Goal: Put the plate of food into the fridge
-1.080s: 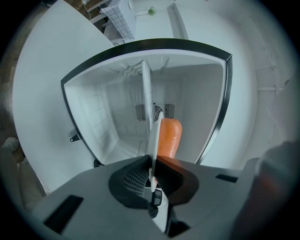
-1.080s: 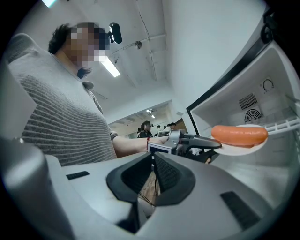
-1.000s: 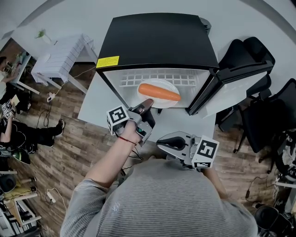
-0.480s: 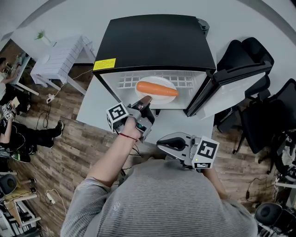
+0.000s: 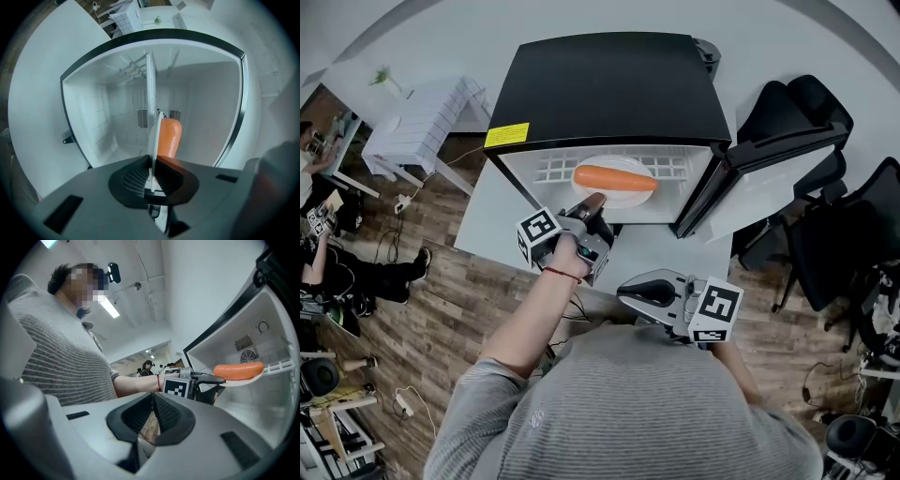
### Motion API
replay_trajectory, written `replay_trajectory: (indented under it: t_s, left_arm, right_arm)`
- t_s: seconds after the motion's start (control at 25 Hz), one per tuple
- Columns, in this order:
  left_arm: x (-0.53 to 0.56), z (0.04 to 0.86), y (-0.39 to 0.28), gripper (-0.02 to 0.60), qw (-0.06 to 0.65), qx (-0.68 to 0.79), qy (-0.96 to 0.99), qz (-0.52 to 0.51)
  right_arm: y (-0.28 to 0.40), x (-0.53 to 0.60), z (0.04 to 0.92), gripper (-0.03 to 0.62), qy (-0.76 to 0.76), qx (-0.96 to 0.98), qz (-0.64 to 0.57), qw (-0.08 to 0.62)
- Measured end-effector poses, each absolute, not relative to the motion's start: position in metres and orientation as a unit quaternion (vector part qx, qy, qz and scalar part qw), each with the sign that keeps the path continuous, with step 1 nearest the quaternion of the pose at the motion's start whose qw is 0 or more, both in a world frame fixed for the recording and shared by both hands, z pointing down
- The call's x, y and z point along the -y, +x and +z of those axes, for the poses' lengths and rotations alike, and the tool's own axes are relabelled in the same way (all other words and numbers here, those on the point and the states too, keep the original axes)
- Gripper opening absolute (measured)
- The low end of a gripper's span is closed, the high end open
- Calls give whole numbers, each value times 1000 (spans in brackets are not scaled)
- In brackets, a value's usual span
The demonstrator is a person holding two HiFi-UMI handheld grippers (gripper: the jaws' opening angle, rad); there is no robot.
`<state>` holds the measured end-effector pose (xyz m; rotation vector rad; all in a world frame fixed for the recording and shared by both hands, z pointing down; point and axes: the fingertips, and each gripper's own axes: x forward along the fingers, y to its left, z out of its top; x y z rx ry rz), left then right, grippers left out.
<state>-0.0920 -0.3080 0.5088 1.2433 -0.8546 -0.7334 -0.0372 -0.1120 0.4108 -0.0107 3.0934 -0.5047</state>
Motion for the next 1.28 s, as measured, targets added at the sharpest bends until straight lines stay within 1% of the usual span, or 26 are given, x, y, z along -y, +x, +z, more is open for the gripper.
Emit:
replay_trajectory:
  t_s: [0.84,1.28]
  left_arm:
    - [345,503,-89,44,659,378,534,-372]
    - [353,504,-88,48,652,376,545,-369]
  right_arm:
    - [-33,112,417,17,2,-985,-175,-1]
    - [-33,115,419,17,-1,-984,-178,-1]
